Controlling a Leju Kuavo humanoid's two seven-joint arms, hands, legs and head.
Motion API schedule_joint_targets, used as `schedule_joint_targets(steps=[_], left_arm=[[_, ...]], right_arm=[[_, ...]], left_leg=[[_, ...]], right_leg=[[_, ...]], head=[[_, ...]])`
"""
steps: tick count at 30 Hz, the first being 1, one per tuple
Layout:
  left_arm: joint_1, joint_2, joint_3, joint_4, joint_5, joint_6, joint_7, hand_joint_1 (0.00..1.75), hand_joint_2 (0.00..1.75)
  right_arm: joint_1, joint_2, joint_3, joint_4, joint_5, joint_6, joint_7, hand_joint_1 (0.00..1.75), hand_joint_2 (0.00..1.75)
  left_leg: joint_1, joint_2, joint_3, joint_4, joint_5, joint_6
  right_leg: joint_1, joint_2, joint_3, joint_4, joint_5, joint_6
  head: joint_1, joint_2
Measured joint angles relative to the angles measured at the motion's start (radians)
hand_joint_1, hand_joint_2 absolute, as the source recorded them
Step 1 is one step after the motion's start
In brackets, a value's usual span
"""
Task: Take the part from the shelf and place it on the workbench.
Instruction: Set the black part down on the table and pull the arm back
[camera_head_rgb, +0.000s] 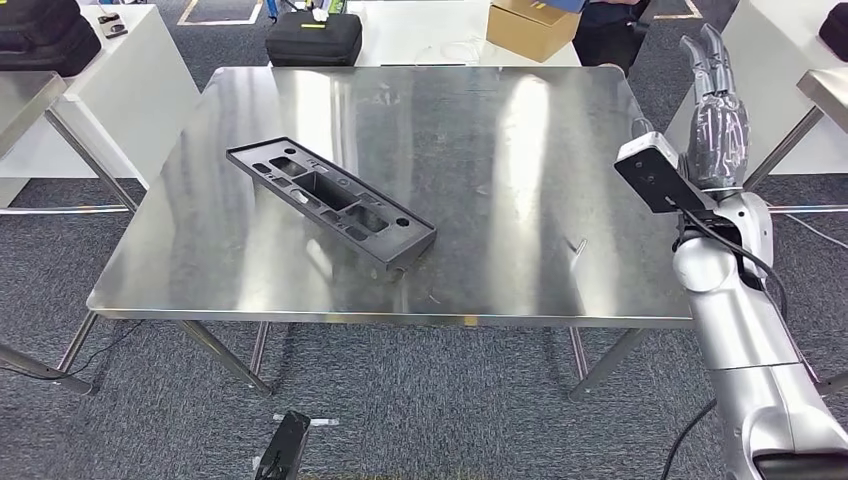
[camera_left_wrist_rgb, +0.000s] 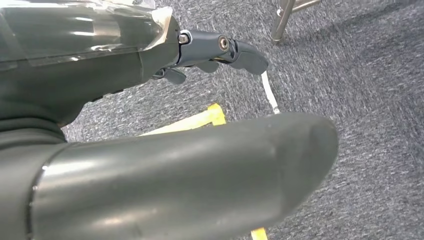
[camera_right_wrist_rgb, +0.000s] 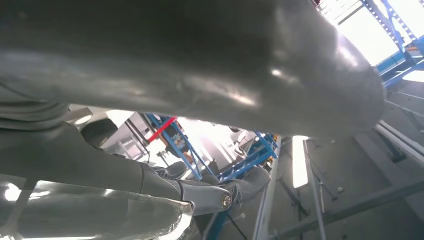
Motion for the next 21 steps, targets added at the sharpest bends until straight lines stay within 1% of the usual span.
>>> schedule_joint_targets(steps=[1,2,3,5,6,7,8,9,10,11,12,13,14,15,16,17,18,19,20,21], left_arm=[[-0.001,0.001,0.001,0.0,0.0,0.001,-0.001,0.0,0.0],[-0.001,0.002,0.001,0.0,0.001,0.002,-0.002,0.0,0.0],[-0.002,0.002,0.002,0.0,0.002,0.003,-0.002,0.0,0.0],[-0.002,0.003,0.002,0.0,0.003,0.006,-0.003,0.0,0.0],[-0.002,0.003,0.002,0.0,0.003,0.007,-0.003,0.0,0.0],[-0.003,0.003,0.002,0.0,0.003,0.008,-0.003,0.0,0.0],[-0.004,0.003,0.002,0.0,0.003,0.008,-0.004,0.0,0.0],[-0.004,0.003,0.002,0.0,0.003,0.009,-0.004,0.0,0.0],[-0.004,0.003,0.002,0.0,0.002,0.009,-0.003,0.0,0.0],[-0.004,0.002,0.002,0.0,0.002,0.009,-0.003,0.0,0.0],[-0.004,0.002,0.002,0.0,0.002,0.009,-0.003,0.0,0.0],[-0.004,0.002,0.002,0.0,0.002,0.009,-0.003,0.0,0.0],[-0.004,0.002,0.002,0.0,0.002,0.009,-0.003,0.0,0.0],[-0.004,0.002,0.002,0.0,0.001,0.009,-0.003,0.0,0.0],[-0.004,0.002,0.002,0.0,0.001,0.009,-0.003,0.0,0.0],[-0.005,0.002,0.002,0.0,0.001,0.009,-0.003,0.0,0.0],[-0.005,0.002,0.002,0.0,0.001,0.009,-0.003,0.0,0.0],[-0.005,0.002,0.002,0.0,0.0,0.009,-0.003,0.0,0.0],[-0.005,0.002,0.002,0.0,0.0,0.009,-0.003,0.0,0.0],[-0.005,0.003,0.002,0.0,0.0,0.009,-0.003,0.0,0.0]], right_arm=[[-0.003,0.001,0.001,0.0,-0.001,0.0,-0.002,0.0,0.0],[-0.006,0.002,0.002,0.001,-0.003,-0.001,-0.003,0.0,0.0],[-0.008,0.004,0.004,0.002,-0.004,-0.003,-0.005,0.0,0.0],[-0.01,0.007,0.008,0.005,-0.006,-0.007,-0.009,0.0,0.0],[-0.011,0.008,0.01,0.007,-0.008,-0.009,-0.011,0.0,0.0],[-0.013,0.008,0.012,0.009,-0.009,-0.011,-0.012,0.0,0.0],[-0.014,0.008,0.013,0.012,-0.01,-0.013,-0.012,0.0,0.0],[-0.016,0.008,0.015,0.014,-0.011,-0.014,-0.012,0.0,0.0],[-0.016,0.008,0.017,0.017,-0.012,-0.015,-0.012,0.0,0.0],[-0.016,0.009,0.018,0.02,-0.013,-0.016,-0.012,0.0,0.0],[-0.016,0.009,0.02,0.023,-0.013,-0.016,-0.012,0.0,0.0],[-0.017,0.009,0.021,0.025,-0.014,-0.016,-0.013,0.0,0.0],[-0.019,0.009,0.021,0.027,-0.014,-0.017,-0.013,0.0,0.0],[-0.022,0.009,0.021,0.028,-0.015,-0.017,-0.013,0.0,0.0],[-0.024,0.01,0.021,0.028,-0.015,-0.017,-0.013,0.0,0.0],[-0.027,0.01,0.022,0.028,-0.015,-0.018,-0.013,0.0,0.0],[-0.029,0.01,0.022,0.029,-0.015,-0.019,-0.013,0.0,0.0],[-0.029,0.011,0.022,0.029,-0.015,-0.019,-0.013,0.0,0.0],[-0.03,0.012,0.023,0.031,-0.015,-0.02,-0.013,0.0,0.0],[-0.031,0.013,0.024,0.031,-0.015,-0.02,-0.013,0.0,0.0]], left_leg=[[-0.002,-0.001,0.028,-0.05,0.015,0.004],[-0.004,-0.001,0.04,-0.077,0.022,0.007],[-0.008,-0.002,0.04,-0.083,0.022,0.01],[-0.01,-0.002,0.035,-0.088,0.033,0.022],[-0.01,-0.002,0.033,-0.092,0.041,0.03],[-0.008,-0.001,0.029,-0.097,0.049,0.038],[-0.008,0.0,0.023,-0.099,0.056,0.044],[-0.009,0.001,0.014,-0.099,0.062,0.048],[-0.01,0.001,0.005,-0.099,0.068,0.05],[-0.012,0.001,-0.004,-0.099,0.075,0.051],[-0.012,0.001,-0.013,-0.099,0.082,0.051],[-0.013,0.0,-0.02,-0.098,0.088,0.049],[-0.013,0.0,-0.027,-0.098,0.094,0.047],[-0.013,-0.001,-0.033,-0.097,0.101,0.043],[-0.014,-0.001,-0.037,-0.098,0.107,0.038],[-0.016,-0.002,-0.04,-0.098,0.114,0.033],[-0.017,-0.002,-0.042,-0.099,0.12,0.028],[-0.017,-0.003,-0.043,-0.101,0.127,0.023],[-0.016,-0.003,-0.046,-0.1,0.13,0.018],[-0.015,-0.003,-0.052,-0.092,0.12,0.013]], right_leg=[[0.002,0.0,-0.002,0.001,0.002,0.003],[0.005,0.0,-0.004,0.001,0.005,0.007],[0.006,-0.001,-0.007,0.001,0.008,0.012],[0.004,-0.001,-0.013,0.001,0.01,0.023],[0.003,-0.002,-0.021,0.011,0.0,0.024],[0.004,-0.002,-0.034,0.041,-0.023,0.021],[0.003,-0.002,-0.056,0.092,-0.057,0.016],[0.004,-0.001,-0.08,0.159,-0.094,0.011],[0.004,-0.001,-0.101,0.226,-0.125,0.009],[0.005,-0.001,-0.112,0.271,-0.143,0.011],[0.005,-0.001,-0.105,0.279,-0.146,0.016],[0.005,-0.001,-0.076,0.245,-0.134,0.023],[0.005,-0.001,-0.029,0.175,-0.116,0.029],[0.006,-0.001,0.022,0.097,-0.102,0.031],[0.009,0.0,0.06,0.037,-0.087,0.03],[0.013,0.001,0.082,0.0,-0.078,0.027],[0.017,0.002,0.086,-0.01,-0.075,0.023],[0.019,0.003,0.081,-0.008,-0.068,0.018],[0.013,0.002,0.078,-0.01,-0.063,0.011],[0.009,0.001,0.073,-0.012,-0.055,0.003]], head=[[0.001,0.0],[0.001,0.0],[0.001,0.0],[0.001,0.0],[0.002,0.0],[0.004,0.0],[0.005,0.0],[0.007,0.0],[0.008,0.0],[0.008,0.0],[0.008,0.0],[0.007,0.0],[0.008,0.0],[0.008,0.0],[0.007,0.0],[0.007,0.0],[0.007,0.0],[0.007,0.0],[0.008,0.0],[0.008,0.0]])
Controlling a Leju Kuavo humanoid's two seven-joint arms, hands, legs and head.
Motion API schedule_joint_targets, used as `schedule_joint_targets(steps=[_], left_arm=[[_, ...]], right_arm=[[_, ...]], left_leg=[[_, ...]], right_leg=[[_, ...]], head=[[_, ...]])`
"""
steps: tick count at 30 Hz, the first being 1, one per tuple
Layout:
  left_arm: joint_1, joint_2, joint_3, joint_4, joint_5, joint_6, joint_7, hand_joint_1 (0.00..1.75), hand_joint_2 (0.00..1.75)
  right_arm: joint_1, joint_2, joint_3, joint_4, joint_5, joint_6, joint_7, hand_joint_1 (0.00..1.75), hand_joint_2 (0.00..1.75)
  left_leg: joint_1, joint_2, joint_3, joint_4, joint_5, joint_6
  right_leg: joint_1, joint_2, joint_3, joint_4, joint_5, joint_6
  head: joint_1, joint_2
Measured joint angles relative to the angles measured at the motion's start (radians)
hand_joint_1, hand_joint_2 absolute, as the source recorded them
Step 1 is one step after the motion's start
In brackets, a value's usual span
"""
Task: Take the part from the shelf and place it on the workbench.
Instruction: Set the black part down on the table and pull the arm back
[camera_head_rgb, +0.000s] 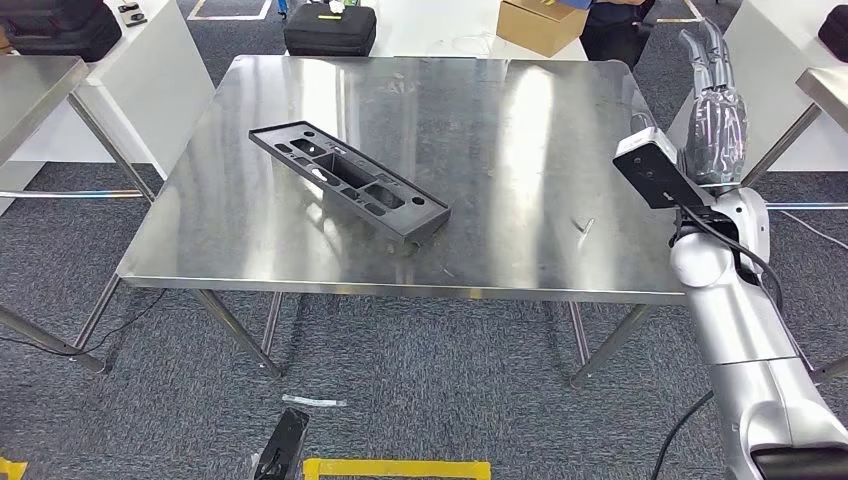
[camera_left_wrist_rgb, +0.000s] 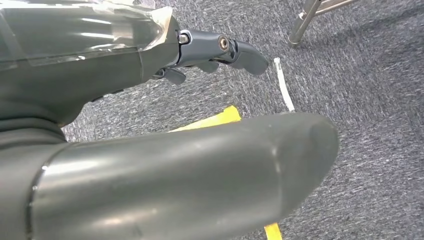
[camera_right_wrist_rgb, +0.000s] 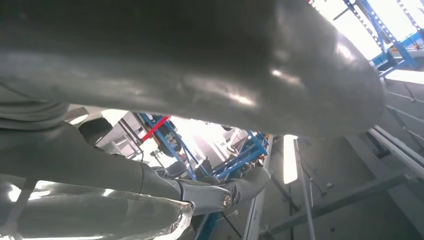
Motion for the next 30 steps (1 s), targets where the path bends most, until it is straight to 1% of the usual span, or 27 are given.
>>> schedule_joint_targets(steps=[1,2,4,5,6,7,8,9,10,11,12,14,15,16,17,18,19,20,21,22,23,24,25,26,27,28,30], left_arm=[[0.0,0.001,0.0,0.0,0.0,0.0,0.0,0.0,0.0],[0.0,0.001,0.0,0.0,0.0,0.001,0.0,0.0,0.0],[0.0,0.001,0.0,0.0,-0.001,0.001,0.001,0.0,0.0],[0.0,0.002,0.0,0.001,-0.001,0.002,0.001,0.0,0.0],[0.0,0.002,0.0,0.001,-0.002,0.002,0.001,0.0,0.0],[0.0,0.002,0.0,0.001,-0.002,0.002,0.001,0.0,0.0],[-0.001,0.002,0.0,0.001,-0.002,0.002,0.001,0.0,0.0],[-0.002,0.002,0.0,0.001,-0.003,0.002,0.001,0.0,0.0],[-0.003,0.002,0.0,0.001,-0.003,0.002,0.001,0.0,0.0],[-0.005,0.002,0.0,0.001,-0.003,0.002,0.001,0.0,0.0],[-0.007,0.002,0.0,0.001,-0.003,0.002,0.002,0.0,0.0],[-0.008,0.003,0.0,0.001,-0.004,0.002,0.002,0.0,0.0],[-0.009,0.003,0.0,0.001,-0.004,0.002,0.003,0.0,0.0],[-0.01,0.004,0.0,0.001,-0.006,0.003,0.003,0.0,0.0],[-0.011,0.004,0.0,0.001,-0.007,0.004,0.003,0.0,0.0],[-0.011,0.004,0.0,0.001,-0.008,0.004,0.003,0.0,0.0],[-0.011,0.004,0.0,0.001,-0.009,0.005,0.004,0.0,0.0],[-0.011,0.004,0.0,0.002,-0.009,0.005,0.004,0.0,0.0],[-0.011,0.004,0.0,0.002,-0.009,0.005,0.004,0.0,0.0],[-0.011,0.004,0.0,0.002,-0.009,0.005,0.004,0.0,0.0],[-0.011,0.004,0.0,0.002,-0.01,0.005,0.005,0.0,0.0],[-0.011,0.004,0.0,0.002,-0.01,0.005,0.005,0.0,0.0],[-0.011,0.004,0.0,0.002,-0.01,0.005,0.005,0.0,0.0],[-0.011,0.004,0.0,0.002,-0.011,0.005,0.005,0.0,0.0],[-0.011,0.004,0.0,0.002,-0.011,0.006,0.005,0.0,0.0],[-0.011,0.004,0.0,0.002,-0.011,0.006,0.005,0.0,0.0],[-0.011,0.004,0.0,0.002,-0.011,0.006,0.006,0.0,0.0]], right_arm=[[-0.001,0.002,0.001,0.001,0.0,0.0,0.0,0.0,0.0],[-0.002,0.003,0.002,0.001,0.0,0.0,-0.001,0.0,0.0],[-0.003,0.007,0.003,0.002,0.0,-0.002,-0.001,0.0,0.0],[-0.003,0.008,0.005,0.002,0.0,-0.003,-0.002,0.0,0.0],[-0.003,0.009,0.006,0.003,0.0,-0.004,-0.002,0.0,0.0],[-0.003,0.01,0.008,0.003,0.0,-0.004,-0.002,0.0,0.0],[-0.003,0.01,0.009,0.003,0.0,-0.005,-0.002,0.0,0.0],[-0.003,0.01,0.01,0.003,0.0,-0.006,-0.002,0.0,0.0],[-0.004,0.01,0.01,0.003,0.0,-0.007,-0.002,0.0,0.0],[-0.005,0.01,0.01,0.003,-0.001,-0.008,-0.002,0.0,0.0],[-0.006,0.01,0.011,0.003,-0.001,-0.009,-0.002,0.0,0.0],[-0.006,0.01,0.013,0.004,-0.001,-0.01,-0.002,0.0,0.0],[-0.006,0.009,0.014,0.004,-0.001,-0.011,-0.002,0.0,0.0],[-0.005,0.007,0.014,0.005,-0.001,-0.011,-0.002,0.0,0.0],[-0.005,0.006,0.014,0.006,-0.001,-0.012,-0.001,0.0,0.0],[-0.004,0.005,0.014,0.006,-0.002,-0.013,-0.001,0.0,0.0],[-0.004,0.005,0.014,0.007,-0.002,-0.013,-0.001,0.0,0.0],[-0.002,0.005,0.014,0.009,-0.003,-0.014,0.0,0.0,0.0],[0.0,0.005,0.014,0.01,-0.003,-0.014,0.0,0.0,0.0],[0.002,0.005,0.014,0.011,-0.003,-0.014,0.001,0.0,0.0],[0.003,0.005,0.014,0.011,-0.003,-0.014,0.001,0.0,0.0],[0.002,0.005,0.014,0.011,-0.003,-0.014,0.001,0.0,0.0],[0.0,0.005,0.014,0.011,-0.003,-0.014,0.001,0.0,0.0],[-0.002,0.005,0.014,0.011,-0.003,-0.014,0.001,0.0,0.0],[-0.003,0.005,0.014,0.011,-0.003,-0.014,0.001,0.0,0.0],[-0.004,0.005,0.014,0.011,-0.003,-0.015,0.001,0.0,0.0],[-0.005,0.005,0.015,0.012,-0.003,-0.015,0.001,0.0,0.0]], left_leg=[[0.002,0.0,-0.012,0.026,-0.028,-0.006],[0.006,0.0,-0.03,0.072,-0.07,-0.013],[0.013,0.001,-0.071,0.207,-0.161,-0.026],[0.017,0.001,-0.082,0.262,-0.183,-0.031],[0.021,0.002,-0.078,0.288,-0.185,-0.035],[0.025,0.003,-0.055,0.274,-0.171,-0.037],[0.029,0.004,-0.013,0.226,-0.149,-0.039],[0.032,0.004,0.04,0.157,-0.134,-0.039],[0.032,0.003,0.088,0.089,-0.128,-0.038],[0.03,0.002,0.12,0.039,-0.127,-0.035],[0.026,0.0,0.134,0.012,-0.13,-0.031],[0.019,-0.001,0.128,0.003,-0.121,-0.014],[0.017,0.0,0.122,0.0,-0.111,-0.003],[0.017,0.001,0.114,-0.003,-0.101,0.008],[0.017,0.003,0.104,-0.006,-0.09,0.017],[0.016,0.004,0.092,-0.006,-0.08,0.023],[0.015,0.005,0.079,-0.006,-0.07,0.028],[0.013,0.005,0.066,-0.006,-0.06,0.029],[0.012,0.005,0.053,-0.005,-0.05,0.029],[0.012,0.006,0.041,-0.005,-0.04,0.028],[0.012,0.005,0.029,-0.005,-0.031,0.027],[0.012,0.005,0.019,-0.005,-0.021,0.024],[0.01,0.005,0.01,-0.004,-0.012,0.019],[0.009,0.004,0.004,-0.005,-0.003,0.014],[0.008,0.004,0.001,-0.006,0.005,0.008],[0.007,0.004,0.0,-0.008,0.014,0.002],[0.008,0.003,-0.005,-0.009,0.021,-0.009]], right_leg=[[-0.005,-0.001,-0.007,-0.002,0.009,-0.011],[-0.01,-0.003,-0.016,-0.003,0.018,-0.019],[-0.007,-0.005,-0.037,-0.002,0.035,-0.026],[-0.007,-0.005,-0.048,-0.001,0.044,-0.025],[-0.007,-0.005,-0.059,-0.001,0.052,-0.023],[-0.008,-0.005,-0.068,0.0,0.06,-0.019],[-0.009,-0.004,-0.076,0.001,0.066,-0.015],[-0.01,-0.004,-0.082,0.002,0.072,-0.01],[-0.009,-0.005,-0.087,0.003,0.077,-0.004],[-0.008,-0.005,-0.091,0.004,0.083,0.004],[-0.007,-0.006,-0.095,0.004,0.089,0.012],[-0.008,-0.007,-0.102,0.001,0.102,0.031],[-0.01,-0.007,-0.11,0.005,0.097,0.034],[-0.011,-0.007,-0.123,0.025,0.079,0.033],[-0.01,-0.006,-0.14,0.064,0.047,0.027],[-0.011,-0.005,-0.163,0.125,0.004,0.02],[-0.01,-0.004,-0.184,0.194,-0.036,0.015],[-0.009,-0.004,-0.197,0.255,-0.062,0.016],[-0.008,-0.003,-0.197,0.29,-0.071,0.021],[-0.008,-0.003,-0.178,0.285,-0.063,0.028],[-0.008,-0.003,-0.141,0.245,-0.046,0.036],[-0.007,-0.003,-0.09,0.177,-0.03,0.04],[-0.004,-0.003,-0.036,0.1,-0.024,0.039],[0.0,-0.003,0.002,0.043,-0.023,0.035],[0.005,-0.002,0.022,0.006,-0.027,0.028],[0.01,-0.001,0.026,-0.007,-0.029,0.021],[0.004,-0.002,0.013,-0.008,-0.014,0.008]], head=[[-0.001,0.0],[-0.002,0.0],[-0.004,0.0],[-0.005,0.0],[-0.005,0.0],[-0.005,0.0],[-0.005,0.0],[-0.005,0.0],[-0.005,0.0],[-0.004,0.0],[-0.003,0.0],[-0.002,0.0],[-0.002,0.0],[0.0,0.0],[0.001,0.0],[0.002,0.0],[0.004,0.0],[0.004,0.0],[0.004,0.0],[0.004,0.0],[0.004,0.0],[0.004,0.0],[0.004,0.0],[0.002,0.0],[0.002,0.0],[0.001,0.0],[0.0,0.0]])
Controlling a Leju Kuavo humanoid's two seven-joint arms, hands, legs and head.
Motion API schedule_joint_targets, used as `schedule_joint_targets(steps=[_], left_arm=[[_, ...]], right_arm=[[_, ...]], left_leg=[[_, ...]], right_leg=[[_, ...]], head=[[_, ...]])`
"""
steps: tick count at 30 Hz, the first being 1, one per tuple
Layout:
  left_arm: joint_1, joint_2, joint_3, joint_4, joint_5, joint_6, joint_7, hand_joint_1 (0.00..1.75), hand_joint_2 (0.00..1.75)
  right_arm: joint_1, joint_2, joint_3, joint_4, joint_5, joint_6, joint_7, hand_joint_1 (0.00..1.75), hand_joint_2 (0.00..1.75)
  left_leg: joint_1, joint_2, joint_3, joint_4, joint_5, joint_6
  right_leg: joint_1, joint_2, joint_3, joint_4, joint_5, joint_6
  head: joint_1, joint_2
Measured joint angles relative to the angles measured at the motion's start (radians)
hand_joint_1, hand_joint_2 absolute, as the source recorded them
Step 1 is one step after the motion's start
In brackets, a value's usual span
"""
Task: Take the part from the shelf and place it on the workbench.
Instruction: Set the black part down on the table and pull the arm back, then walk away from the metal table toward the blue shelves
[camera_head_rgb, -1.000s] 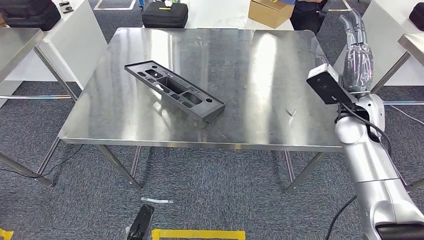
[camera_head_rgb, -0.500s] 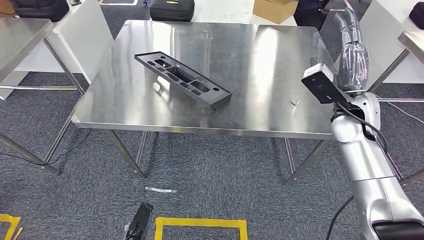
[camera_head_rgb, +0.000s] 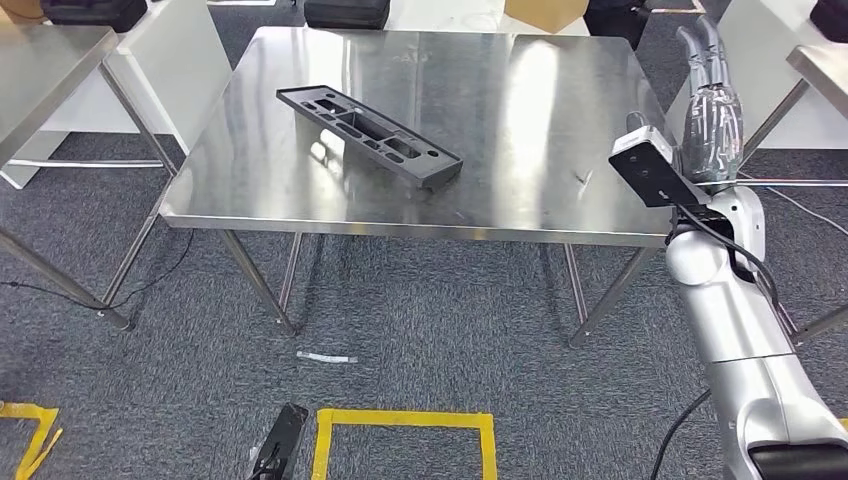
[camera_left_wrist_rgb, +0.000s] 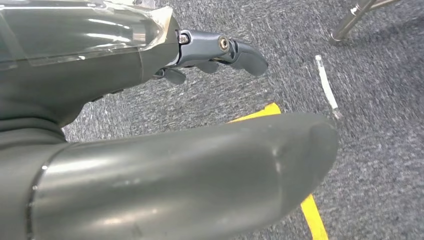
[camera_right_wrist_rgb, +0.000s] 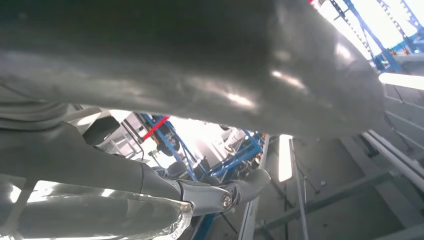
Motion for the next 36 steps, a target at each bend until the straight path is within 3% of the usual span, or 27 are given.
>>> schedule_joint_targets(steps=[1,2,4,5,6,7,8,9,11,13,15,16,18,20,21,22,23,25,27,28,29,31,32,34,35,36], left_arm=[[0.0,0.0,0.0,0.0,0.0,0.0,0.0,0.0,0.0],[0.0,0.001,0.0,0.0,0.0,0.0,0.0,0.0,0.0],[0.0,0.001,0.0,0.0,0.0,0.0,0.0,0.0,0.0],[0.0,0.001,0.0,0.0,0.0,0.0,0.001,0.0,0.0],[0.0,0.001,0.0,0.001,0.0,0.0,0.001,0.0,0.0],[0.0,0.001,0.0,0.001,0.0,0.0,0.001,0.0,0.0],[0.0,0.001,0.0,0.001,-0.001,0.0,0.001,0.0,0.0],[-0.001,0.001,0.0,0.001,-0.001,0.0,0.001,0.0,0.0],[-0.004,0.001,0.0,0.001,-0.001,0.001,0.001,0.0,0.0],[-0.006,0.001,0.0,0.001,-0.001,0.001,0.0,0.0,0.0],[-0.006,0.001,0.0,0.001,-0.001,0.001,0.0,0.0,0.0],[-0.006,0.001,0.0,0.001,-0.001,0.001,0.0,0.0,0.0],[-0.007,0.002,0.0,0.001,-0.001,0.001,0.0,0.0,0.0],[-0.008,0.002,0.0,0.001,-0.002,0.001,0.0,0.0,0.0],[-0.007,0.002,0.0,0.001,-0.002,0.001,0.0,0.0,0.0],[-0.007,0.001,0.0,0.001,-0.002,0.001,0.0,0.0,0.0],[-0.007,0.001,0.0,0.001,-0.002,0.001,0.0,0.0,0.0],[-0.007,0.0,0.0,0.001,-0.002,0.002,0.0,0.0,0.0],[-0.007,-0.001,0.0,0.001,-0.002,0.002,0.0,0.0,0.0],[-0.007,-0.001,0.0,0.001,-0.003,0.003,0.0,0.0,0.0],[-0.007,-0.001,0.001,0.001,-0.004,0.003,0.0,0.0,0.0],[-0.006,-0.001,0.001,0.001,-0.005,0.003,0.001,0.0,0.0],[-0.006,-0.001,0.001,0.001,-0.005,0.003,0.001,0.0,0.0],[-0.005,0.0,0.001,0.001,-0.005,0.003,0.001,0.0,0.0],[-0.004,0.0,0.001,0.001,-0.005,0.003,0.001,0.0,0.0],[-0.004,0.001,0.001,0.001,-0.005,0.003,0.001,0.0,0.0]], right_arm=[[-0.001,0.001,0.001,0.0,0.0,0.0,0.0,0.0,0.0],[-0.002,0.002,0.002,0.001,-0.001,-0.001,0.0,0.0,0.0],[-0.004,0.004,0.004,0.001,-0.002,-0.002,0.0,0.0,0.0],[-0.004,0.004,0.004,0.001,-0.002,-0.002,0.0,0.0,0.0],[-0.003,0.004,0.005,0.001,-0.003,-0.003,0.0,0.0,0.0],[-0.003,0.005,0.006,0.001,-0.003,-0.003,0.0,0.0,0.0],[-0.003,0.005,0.006,0.001,-0.003,-0.004,0.0,0.0,0.0],[-0.003,0.006,0.007,0.001,-0.003,-0.005,0.0,0.0,0.0],[-0.004,0.005,0.006,0.001,-0.003,-0.006,0.0,0.0,0.0],[-0.005,0.005,0.006,0.001,-0.003,-0.008,0.0,0.0,0.0],[0.0,0.005,0.007,0.002,-0.003,-0.008,0.0,0.0,0.0],[0.004,0.005,0.007,0.002,-0.004,-0.008,0.001,0.0,0.0],[0.01,0.004,0.007,0.003,-0.004,-0.008,0.002,0.0,0.0],[0.013,0.004,0.007,0.004,-0.004,-0.008,0.002,0.0,0.0],[0.015,0.004,0.007,0.004,-0.004,-0.008,0.002,0.0,0.0],[0.018,0.004,0.007,0.005,-0.004,-0.007,0.003,0.0,0.0],[0.02,0.004,0.007,0.005,-0.005,-0.004,0.004,0.0,0.0],[0.025,0.005,0.007,0.006,-0.009,0.012,0.011,0.0,0.0],[0.035,0.009,0.008,0.015,-0.014,0.028,0.014,0.0,0.0],[0.043,0.012,0.009,0.025,-0.015,0.031,0.013,0.0,0.0],[0.053,0.015,0.01,0.037,-0.015,0.03,0.009,0.0,0.0],[0.07,0.021,0.013,0.06,-0.016,0.027,0.002,0.0,0.0],[0.076,0.026,0.015,0.068,-0.016,0.027,0.001,0.0,0.0],[0.081,0.033,0.017,0.08,-0.016,0.026,0.0,0.0,0.0],[0.082,0.035,0.018,0.086,-0.016,0.026,0.0,0.0,0.0],[0.084,0.036,0.019,0.091,-0.016,0.027,0.0,0.0,0.0]], left_leg=[[0.001,0.0,-0.008,0.013,-0.018,-0.006],[0.004,0.0,-0.02,0.044,-0.054,-0.011],[0.01,0.001,-0.056,0.166,-0.153,-0.022],[0.013,0.001,-0.071,0.232,-0.187,-0.027],[0.016,0.001,-0.076,0.28,-0.201,-0.031],[0.02,0.001,-0.065,0.294,-0.194,-0.035],[0.023,0.002,-0.036,0.272,-0.174,-0.037],[0.027,0.002,0.011,0.218,-0.153,-0.038],[0.029,-0.001,0.104,0.09,-0.143,-0.038],[0.022,-0.006,0.135,0.028,-0.152,-0.031],[0.015,-0.005,0.122,0.02,-0.139,-0.01],[0.014,-0.004,0.115,0.017,-0.128,0.004],[0.013,0.0,0.093,0.012,-0.105,0.027],[0.011,0.002,0.065,0.013,-0.083,0.035],[0.01,0.003,0.05,0.013,-0.072,0.036],[0.008,0.003,0.035,0.014,-0.06,0.035],[0.008,0.003,0.02,0.014,-0.048,0.034],[0.007,0.003,-0.003,0.015,-0.027,0.028],[0.006,0.002,-0.015,0.014,-0.006,0.016],[0.006,0.002,-0.017,0.011,0.004,0.01],[0.006,0.002,-0.017,0.006,0.014,0.003],[0.009,0.002,-0.024,0.006,0.013,-0.009],[0.01,0.001,-0.033,0.026,-0.015,-0.014],[0.014,0.001,-0.066,0.126,-0.113,-0.024],[0.015,0.001,-0.083,0.195,-0.158,-0.028],[0.016,0.001,-0.093,0.254,-0.183,-0.033]], right_leg=[[-0.005,-0.001,-0.005,-0.001,0.01,-0.009],[-0.01,-0.002,-0.012,-0.003,0.021,-0.018],[-0.012,-0.004,-0.032,-0.002,0.042,-0.029],[-0.011,-0.004,-0.045,-0.002,0.052,-0.031],[-0.011,-0.004,-0.057,-0.001,0.062,-0.029],[-0.012,-0.004,-0.069,0.0,0.071,-0.026],[-0.013,-0.004,-0.079,0.001,0.079,-0.022],[-0.015,-0.004,-0.089,0.004,0.086,-0.016],[-0.014,-0.004,-0.106,0.011,0.098,-0.003],[-0.013,-0.005,-0.118,0.013,0.111,0.015],[-0.015,-0.006,-0.129,0.012,0.122,0.032],[-0.017,-0.006,-0.139,0.022,0.111,0.034],[-0.018,-0.004,-0.173,0.099,0.045,0.026],[-0.015,-0.002,-0.211,0.23,-0.032,0.021],[-0.014,-0.001,-0.219,0.282,-0.05,0.025],[-0.013,-0.001,-0.211,0.305,-0.05,0.032],[-0.013,0.0,-0.187,0.293,-0.036,0.04],[-0.012,-0.001,-0.09,0.175,-0.01,0.047],[-0.001,-0.001,-0.002,0.045,-0.021,0.031],[0.005,0.0,0.016,0.013,-0.031,0.02],[0.011,0.0,0.018,0.002,-0.029,0.01],[0.002,-0.001,0.007,0.001,-0.01,-0.008],[-0.003,-0.002,0.0,-0.001,0.002,-0.018],[-0.008,-0.003,-0.02,-0.001,0.026,-0.031],[-0.008,-0.004,-0.033,-0.001,0.036,-0.035],[-0.007,-0.004,-0.045,0.0,0.046,-0.034]], head=[[-0.002,0.0],[-0.004,0.0],[-0.007,0.0],[-0.008,0.0],[-0.008,0.0],[-0.008,0.0],[-0.008,0.0],[-0.009,0.0],[-0.008,0.0],[-0.007,0.0],[-0.008,0.0],[-0.007,0.0],[-0.004,0.0],[-0.001,0.0],[-0.001,0.0],[-0.001,0.0],[-0.001,0.0],[0.0,0.0],[-0.002,0.0],[-0.002,0.0],[-0.003,0.0],[-0.004,0.0],[-0.006,0.0],[-0.009,0.0],[-0.01,0.0],[-0.01,0.0]])
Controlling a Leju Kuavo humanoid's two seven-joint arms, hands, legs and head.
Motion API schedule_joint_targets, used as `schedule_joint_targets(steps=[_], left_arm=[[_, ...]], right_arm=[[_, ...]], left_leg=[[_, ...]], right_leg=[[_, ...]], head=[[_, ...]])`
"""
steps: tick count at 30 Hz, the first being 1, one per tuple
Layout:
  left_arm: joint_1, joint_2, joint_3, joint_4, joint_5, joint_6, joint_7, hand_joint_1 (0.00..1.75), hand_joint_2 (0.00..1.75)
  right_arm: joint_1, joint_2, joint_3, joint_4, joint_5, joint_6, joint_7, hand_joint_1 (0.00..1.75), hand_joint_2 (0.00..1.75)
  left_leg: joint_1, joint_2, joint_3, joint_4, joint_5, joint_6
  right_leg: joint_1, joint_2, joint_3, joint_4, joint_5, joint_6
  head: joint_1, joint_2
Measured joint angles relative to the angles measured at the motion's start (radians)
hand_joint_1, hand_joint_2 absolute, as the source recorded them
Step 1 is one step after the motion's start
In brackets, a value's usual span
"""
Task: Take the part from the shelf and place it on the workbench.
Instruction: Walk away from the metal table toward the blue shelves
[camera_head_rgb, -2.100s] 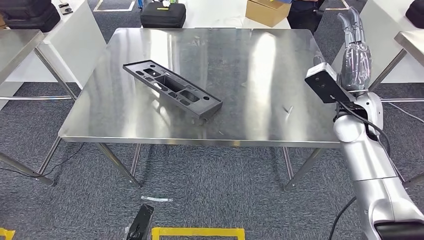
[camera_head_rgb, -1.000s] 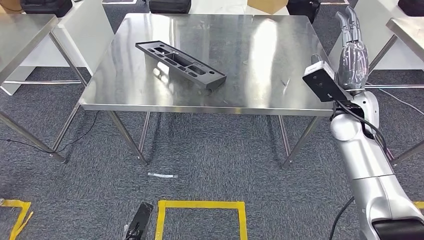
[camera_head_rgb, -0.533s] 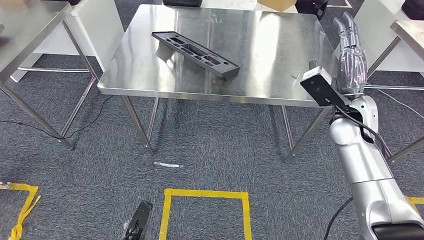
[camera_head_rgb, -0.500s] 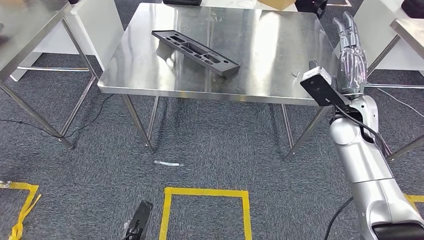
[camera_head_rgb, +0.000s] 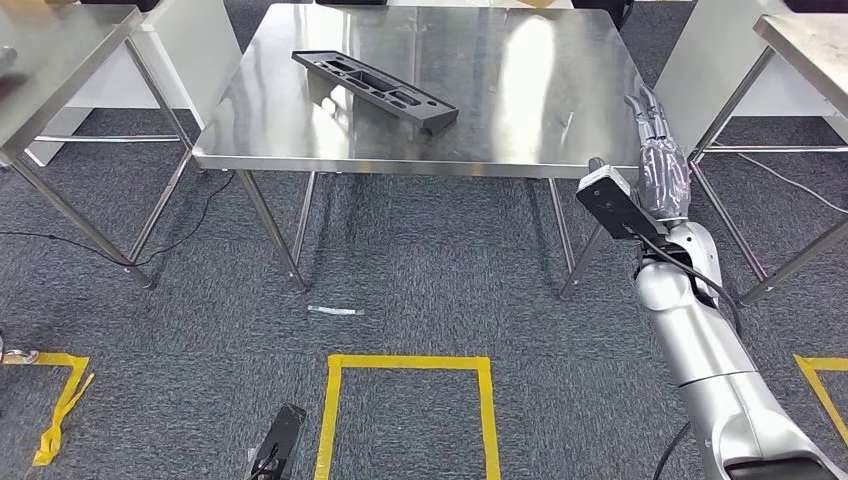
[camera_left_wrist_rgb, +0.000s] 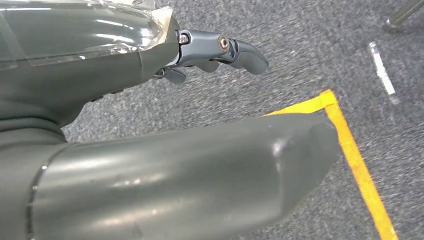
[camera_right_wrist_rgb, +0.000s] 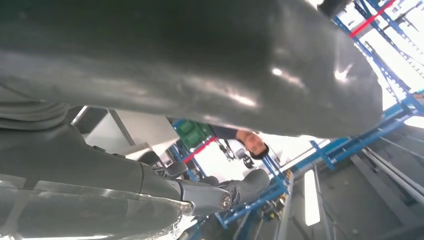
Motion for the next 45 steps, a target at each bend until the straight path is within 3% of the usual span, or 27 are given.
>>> schedule_joint_targets(steps=[1,2,4,6,7,9,11,13,15,16,17,19,21,22,24,26,27,29,31,32,33,35,37,39,41,43,45], left_arm=[[0.0,0.0,0.0,0.0,0.0,0.0,0.0,0.0,0.0],[0.001,0.0,0.0,0.0,0.0,0.0,0.0,0.0,0.0],[0.001,0.0,0.001,0.0,0.001,0.002,0.0,0.0,0.0],[0.001,-0.001,0.005,0.0,0.005,0.006,0.0,0.0,0.0],[0.002,-0.001,0.009,0.0,0.009,0.009,-0.001,0.0,0.0],[0.006,-0.002,0.018,0.0,0.017,0.016,-0.005,0.0,0.0],[0.01,-0.003,0.026,0.0,0.023,0.02,-0.009,0.0,0.0],[0.016,-0.003,0.031,0.0,0.027,0.023,-0.01,0.0,0.0],[0.026,-0.004,0.037,0.0,0.026,0.026,-0.003,0.0,0.0],[0.031,-0.004,0.039,0.0,0.025,0.027,0.002,0.0,0.0],[0.035,-0.005,0.04,0.0,0.023,0.028,0.008,0.0,0.0],[0.038,-0.006,0.041,0.0,0.017,0.028,0.017,0.0,0.0],[0.038,-0.008,0.042,0.0,0.014,0.027,0.022,0.0,0.0],[0.038,-0.008,0.042,0.0,0.011,0.025,0.023,0.0,0.0],[0.038,-0.008,0.042,0.0,0.007,0.02,0.026,0.0,0.0],[0.038,-0.008,0.042,0.0,0.005,0.017,0.029,0.0,0.0],[0.038,-0.008,0.042,0.0,0.005,0.017,0.03,0.0,0.0],[0.038,-0.008,0.042,0.0,0.007,0.017,0.031,0.0,0.0],[0.041,-0.008,0.043,0.0,0.011,0.018,0.031,0.0,0.0],[0.043,-0.008,0.043,0.0,0.013,0.018,0.03,0.0,0.0],[0.044,-0.008,0.043,0.0,0.015,0.018,0.029,0.0,0.0],[0.043,-0.008,0.043,0.0,0.016,0.019,0.028,0.0,0.0],[0.041,-0.008,0.043,0.0,0.016,0.019,0.026,0.0,0.0],[0.042,-0.008,0.044,0.0,0.019,0.019,0.024,0.0,0.0],[0.045,-0.008,0.045,0.0,0.023,0.019,0.022,0.0,0.0],[0.045,-0.008,0.046,0.0,0.024,0.02,0.019,0.0,0.0],[0.047,-0.009,0.047,0.0,0.024,0.021,0.019,0.0,0.0]], right_arm=[[0.002,0.001,0.001,0.005,0.0,0.001,0.001,0.0,0.0],[0.005,0.002,0.003,0.009,0.002,0.006,0.006,0.0,0.0],[0.016,0.006,0.005,0.024,0.007,0.02,0.029,0.0,0.0],[0.044,0.017,0.006,0.065,0.013,0.025,0.057,0.0,0.0],[0.064,0.029,0.006,0.101,0.014,0.019,0.067,0.0,0.0],[0.117,0.059,0.004,0.2,0.007,-0.002,0.089,0.0,0.0],[0.179,0.09,-0.006,0.309,-0.014,-0.031,0.117,0.0,0.0],[0.246,0.116,-0.031,0.406,-0.048,-0.052,0.147,0.0,0.0],[0.317,0.141,-0.063,0.485,-0.082,-0.056,0.181,0.0,0.0],[0.352,0.152,-0.077,0.519,-0.095,-0.055,0.194,0.0,0.0],[0.383,0.161,-0.091,0.551,-0.106,-0.055,0.199,0.0,0.0],[0.435,0.179,-0.116,0.613,-0.127,-0.053,0.196,0.0,0.0],[0.475,0.194,-0.145,0.667,-0.158,-0.044,0.188,0.0,0.0],[0.492,0.202,-0.16,0.687,-0.178,-0.036,0.184,0.0,0.0],[0.521,0.216,-0.195,0.723,-0.215,-0.022,0.178,0.0,0.0],[0.548,0.229,-0.226,0.755,-0.24,-0.014,0.177,0.0,0.0],[0.559,0.234,-0.239,0.768,-0.248,-0.012,0.178,0.0,0.0],[0.573,0.243,-0.261,0.79,-0.261,-0.011,0.179,0.0,0.0],[0.586,0.248,-0.281,0.809,-0.272,-0.01,0.178,0.0,0.0],[0.593,0.25,-0.289,0.816,-0.278,-0.01,0.177,0.0,0.0],[0.601,0.251,-0.298,0.824,-0.284,-0.01,0.176,0.0,0.0],[0.611,0.254,-0.312,0.834,-0.291,-0.01,0.173,0.0,0.0],[0.614,0.256,-0.322,0.842,-0.293,-0.011,0.171,0.0,0.0],[0.616,0.257,-0.33,0.849,-0.295,-0.011,0.17,0.0,0.0],[0.62,0.258,-0.338,0.856,-0.298,-0.01,0.171,0.0,0.0],[0.625,0.26,-0.344,0.863,-0.305,-0.008,0.171,0.0,0.0],[0.629,0.26,-0.349,0.869,-0.311,-0.009,0.167,0.0,0.0]], left_leg=[[0.002,0.0,0.002,0.034,-0.003,-0.004],[0.006,0.001,0.023,0.032,0.013,-0.007],[0.015,0.001,0.114,-0.072,0.045,-0.012],[0.017,-0.004,0.2,-0.194,0.041,-0.014],[0.015,-0.007,0.219,-0.226,0.032,-0.012],[0.011,-0.01,0.219,-0.241,0.037,0.005],[0.009,-0.01,0.211,-0.25,0.053,0.03],[0.007,-0.011,0.198,-0.254,0.067,0.05],[0.003,-0.012,0.18,-0.254,0.078,0.057],[0.002,-0.011,0.171,-0.254,0.084,0.057],[0.001,-0.01,0.163,-0.254,0.089,0.056],[0.001,-0.008,0.152,-0.253,0.098,0.051],[-0.001,-0.004,0.146,-0.253,0.106,0.041],[-0.003,-0.002,0.145,-0.253,0.11,0.035],[-0.004,0.001,0.145,-0.254,0.118,0.022],[-0.002,0.001,0.137,-0.239,0.102,0.012],[0.0,0.001,0.125,-0.208,0.072,0.007],[0.001,0.001,0.086,-0.094,-0.013,0.0],[0.003,0.001,0.065,0.007,-0.063,-0.007],[0.005,0.001,0.077,0.013,-0.061,-0.009],[0.008,0.001,0.109,-0.019,-0.043,-0.011],[0.014,0.001,0.203,-0.147,-0.001,-0.012],[0.013,-0.002,0.257,-0.236,0.011,-0.007],[0.005,-0.004,0.257,-0.252,0.012,0.007],[0.004,-0.002,0.249,-0.258,0.024,0.029],[0.004,0.002,0.234,-0.264,0.041,0.049],[0.001,0.005,0.214,-0.263,0.056,0.056]], right_leg=[[0.0,0.0,-0.012,0.001,0.009,0.002],[-0.002,0.0,-0.025,0.002,0.018,0.006],[-0.005,0.0,-0.045,0.007,0.032,0.016],[-0.002,-0.002,-0.058,0.011,0.042,0.03],[0.001,-0.003,-0.061,0.01,0.048,0.038],[0.004,-0.005,-0.064,0.003,0.06,0.055],[0.002,-0.006,-0.078,0.022,0.042,0.058],[-0.001,-0.003,-0.116,0.117,-0.024,0.048],[0.0,0.002,-0.157,0.25,-0.089,0.043],[0.001,0.004,-0.163,0.286,-0.102,0.046],[0.001,0.004,-0.15,0.285,-0.099,0.052],[-0.001,0.003,-0.066,0.173,-0.067,0.067],[0.003,0.001,0.026,0.039,-0.052,0.068],[0.006,0.002,0.048,0.004,-0.052,0.063],[0.012,0.006,0.048,-0.005,-0.051,0.05],[0.003,0.005,0.043,-0.009,-0.042,0.033],[-0.001,0.004,0.039,-0.011,-0.035,0.022],[-0.002,0.003,0.027,-0.012,-0.024,0.005],[0.001,0.002,0.015,-0.011,-0.014,-0.001],[0.001,0.002,0.01,-0.01,-0.01,-0.001],[0.001,0.002,0.006,-0.009,-0.007,0.002],[0.001,0.003,-0.002,-0.003,-0.002,0.007],[0.004,0.005,-0.013,0.006,0.004,0.017],[0.005,0.005,-0.02,0.007,0.013,0.031],[0.003,0.005,-0.031,0.017,0.009,0.041],[0.001,0.005,-0.067,0.094,-0.043,0.035],[0.002,0.005,-0.117,0.226,-0.115,0.027]], head=[[0.0,0.0],[0.0,0.0],[0.0,0.0],[0.0,0.0],[0.001,0.0],[0.003,0.0],[0.005,0.0],[0.01,0.0],[0.014,0.0],[0.014,0.0],[0.013,0.0],[0.014,0.0],[0.013,0.0],[0.013,0.0],[0.01,0.0],[0.009,0.0],[0.007,0.0],[0.003,0.0],[0.002,0.0],[0.002,0.0],[0.002,0.0],[0.001,0.0],[0.002,0.0],[0.003,0.0],[0.003,0.0],[0.006,0.0],[0.009,0.0]])
